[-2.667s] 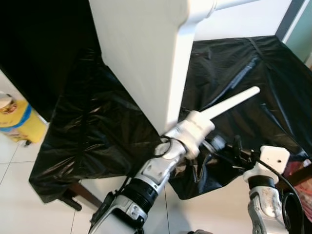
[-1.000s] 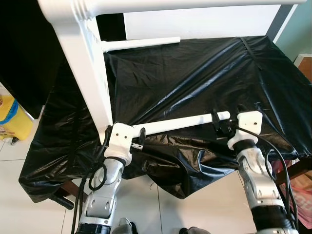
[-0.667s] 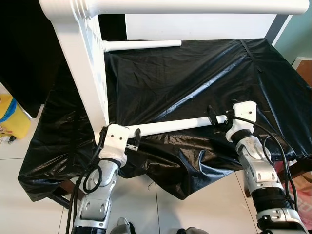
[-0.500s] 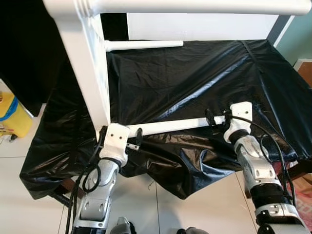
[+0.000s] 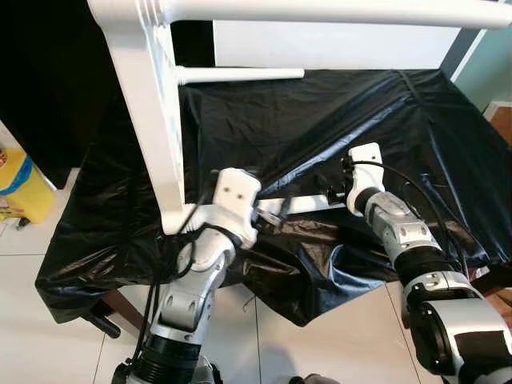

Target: Building children table

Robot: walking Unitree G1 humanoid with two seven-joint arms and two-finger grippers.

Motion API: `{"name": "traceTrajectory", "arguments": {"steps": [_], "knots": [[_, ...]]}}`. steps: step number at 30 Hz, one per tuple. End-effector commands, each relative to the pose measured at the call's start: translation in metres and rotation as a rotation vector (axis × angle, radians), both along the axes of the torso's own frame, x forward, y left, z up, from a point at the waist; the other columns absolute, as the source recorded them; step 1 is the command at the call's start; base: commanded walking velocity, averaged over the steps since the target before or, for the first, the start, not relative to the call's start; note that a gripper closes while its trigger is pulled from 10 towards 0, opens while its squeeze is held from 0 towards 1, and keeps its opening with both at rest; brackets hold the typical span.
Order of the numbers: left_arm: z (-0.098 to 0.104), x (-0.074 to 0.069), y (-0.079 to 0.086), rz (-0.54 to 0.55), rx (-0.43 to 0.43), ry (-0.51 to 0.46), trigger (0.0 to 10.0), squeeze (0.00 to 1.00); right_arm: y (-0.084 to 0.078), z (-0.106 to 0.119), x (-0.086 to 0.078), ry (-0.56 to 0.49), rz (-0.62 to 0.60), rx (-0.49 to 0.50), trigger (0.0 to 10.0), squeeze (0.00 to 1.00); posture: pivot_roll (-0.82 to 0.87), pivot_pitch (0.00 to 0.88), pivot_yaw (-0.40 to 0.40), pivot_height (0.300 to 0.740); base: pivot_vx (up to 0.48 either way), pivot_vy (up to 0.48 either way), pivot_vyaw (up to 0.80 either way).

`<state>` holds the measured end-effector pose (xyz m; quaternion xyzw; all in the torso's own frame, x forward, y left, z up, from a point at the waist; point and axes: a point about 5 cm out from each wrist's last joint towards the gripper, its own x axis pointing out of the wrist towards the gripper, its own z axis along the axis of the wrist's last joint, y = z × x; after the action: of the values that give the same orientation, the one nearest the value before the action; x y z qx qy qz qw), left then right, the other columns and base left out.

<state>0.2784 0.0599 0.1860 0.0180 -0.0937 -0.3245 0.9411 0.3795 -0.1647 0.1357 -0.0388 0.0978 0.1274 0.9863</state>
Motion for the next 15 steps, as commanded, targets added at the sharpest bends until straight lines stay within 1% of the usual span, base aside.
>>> {"name": "traceTrajectory", "arguments": {"steps": [1,3,6,8,11,13,15], "knots": [[-0.001,0.0,-0.002,-0.02,0.004,0.02,10.0,0.0,-0.005,-0.012,-0.003,0.076,-0.036,0.047,10.0,0.0,0.07,0.094,-0.093,0.74,0.0,0.0,0.0],[0.0,-0.001,-0.003,-0.027,0.0,0.018,10.0,0.0,-0.005,-0.013,-0.003,0.089,-0.042,0.066,10.0,0.0,0.07,0.095,-0.093,0.74,0.0,0.0,0.0],[0.003,-0.002,-0.004,-0.031,0.0,0.01,10.0,0.0,-0.007,-0.022,-0.005,0.165,-0.038,0.121,10.0,0.0,0.07,0.099,-0.096,0.74,0.0,0.0,0.0],[0.004,-0.001,-0.004,-0.029,0.001,0.008,10.0,0.0,-0.009,-0.027,-0.008,0.198,-0.031,0.134,10.0,0.0,0.06,0.1,-0.095,0.74,0.0,0.0,0.0],[0.004,-0.001,-0.004,-0.033,0.001,0.009,10.0,0.0,-0.01,-0.029,-0.008,0.211,-0.028,0.131,10.0,0.0,0.06,0.1,-0.095,0.74,0.0,0.0,0.0],[0.004,0.0,-0.004,-0.035,0.002,0.01,10.0,0.0,-0.011,-0.032,-0.009,0.231,-0.026,0.146,10.0,0.0,0.06,0.098,-0.094,0.74,0.0,0.0,0.0],[0.005,0.0,-0.004,-0.042,0.001,0.013,10.0,0.0,-0.014,-0.034,-0.01,0.26,-0.034,0.185,10.0,0.0,0.06,0.096,-0.095,0.74,0.0,0.0,0.0]]}}
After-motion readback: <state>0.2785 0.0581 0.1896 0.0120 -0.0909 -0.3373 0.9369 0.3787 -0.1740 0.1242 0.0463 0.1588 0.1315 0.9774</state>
